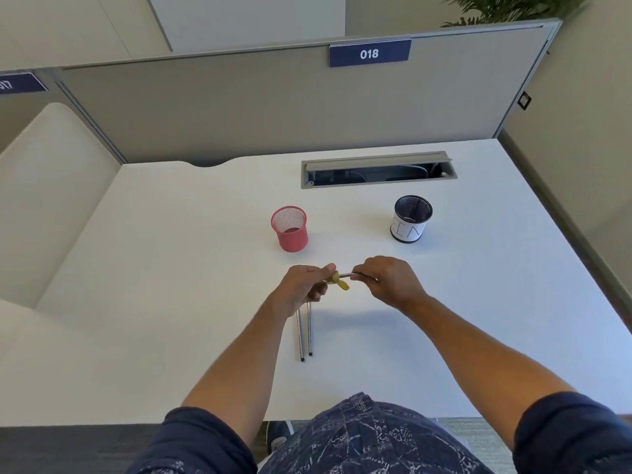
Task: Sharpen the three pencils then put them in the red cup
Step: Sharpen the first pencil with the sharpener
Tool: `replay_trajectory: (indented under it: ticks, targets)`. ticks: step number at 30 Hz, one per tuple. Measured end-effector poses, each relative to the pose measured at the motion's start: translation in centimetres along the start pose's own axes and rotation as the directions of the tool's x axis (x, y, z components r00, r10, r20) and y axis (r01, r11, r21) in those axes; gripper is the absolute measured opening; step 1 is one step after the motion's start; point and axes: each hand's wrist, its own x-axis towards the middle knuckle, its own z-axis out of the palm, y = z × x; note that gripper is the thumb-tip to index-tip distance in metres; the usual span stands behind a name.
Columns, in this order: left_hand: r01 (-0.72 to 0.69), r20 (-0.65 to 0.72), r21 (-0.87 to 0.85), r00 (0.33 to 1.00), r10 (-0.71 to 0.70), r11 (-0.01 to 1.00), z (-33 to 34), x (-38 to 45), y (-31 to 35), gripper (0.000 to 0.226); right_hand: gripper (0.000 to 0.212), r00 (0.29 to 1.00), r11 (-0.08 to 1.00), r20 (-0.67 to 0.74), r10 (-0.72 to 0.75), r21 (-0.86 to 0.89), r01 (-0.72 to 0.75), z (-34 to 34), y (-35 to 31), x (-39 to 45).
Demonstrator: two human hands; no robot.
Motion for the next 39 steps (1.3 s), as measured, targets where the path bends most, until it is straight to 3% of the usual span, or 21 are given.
replay_trajectory:
  ticks: [3, 6, 12, 16, 20, 23, 25, 28, 31, 34, 39]
  targets:
    - [-0.073, 0.025, 0.086, 0.997, 0.071, 0.994, -0.2, 0.0, 0.0, 0.024, 0.019, 0.970, 0.982, 0.169, 0.176, 0.037, -0.184, -0.6, -0.4, 0.2]
    - [-0.112, 0.025, 0.128, 0.994, 0.110, 0.985, -0.3, 0.0, 0.0, 0.019, 0.025, 0.842, 0.896, 0.404, 0.356, 0.107, -0.430, -1.0, -0.6, 0.9]
    - [-0.176, 0.059, 0.185, 0.984, 0.168, 0.967, -0.1, -0.3, -0.2, 0.025, 0.038, 0.606, 0.612, 0.730, 0.315, 0.332, -0.718, -2.1, -0.5, 1.2]
    - [-0.170, 0.035, 0.217, 0.985, 0.167, 0.961, 0.1, -0.4, -0.3, 0.025, 0.025, 0.657, 0.629, 0.685, 0.314, 0.368, -0.684, -2.3, -0.4, 1.3]
    - [-0.084, -0.039, 0.171, 0.995, 0.092, 0.982, 0.1, -0.2, -0.6, 0.026, 0.014, 0.782, 0.795, 0.549, 0.294, 0.314, -0.519, -2.0, 0.0, 1.2]
    - [-0.011, -0.043, 0.054, 0.999, 0.013, 0.999, 0.2, -0.2, -0.8, 0.034, 0.005, 0.953, 0.963, 0.238, 0.189, 0.145, -0.228, -1.1, -0.2, 0.7]
    - [0.052, -0.038, -0.054, 0.998, -0.054, 0.997, 0.3, -0.2, -0.7, 0.035, 0.004, 0.999, 0.999, 0.051, 0.010, 0.053, -0.013, -0.2, 0.0, 0.3]
    - [0.057, -0.009, -0.077, 0.998, -0.058, 0.995, 0.5, -0.3, -0.5, 0.030, 0.017, 0.999, 0.999, -0.016, -0.037, 0.022, 0.037, 0.3, 0.0, 0.2]
    - [-0.026, 0.012, 0.020, 1.000, 0.026, 0.999, 0.4, -0.2, -0.6, 0.028, 0.027, 0.974, 0.980, 0.119, 0.193, 0.016, -0.196, -0.2, -0.4, 0.2]
    - [-0.077, 0.019, 0.111, 0.997, 0.075, 0.991, 0.4, -0.2, -0.9, 0.016, 0.019, 0.815, 0.873, 0.422, 0.396, 0.102, -0.477, -0.8, -0.6, 1.0]
    - [-0.147, 0.041, 0.193, 0.989, 0.141, 0.970, 0.3, -0.2, -1.5, 0.023, 0.028, 0.631, 0.634, 0.696, 0.341, 0.325, -0.702, -1.8, -0.2, 1.3]
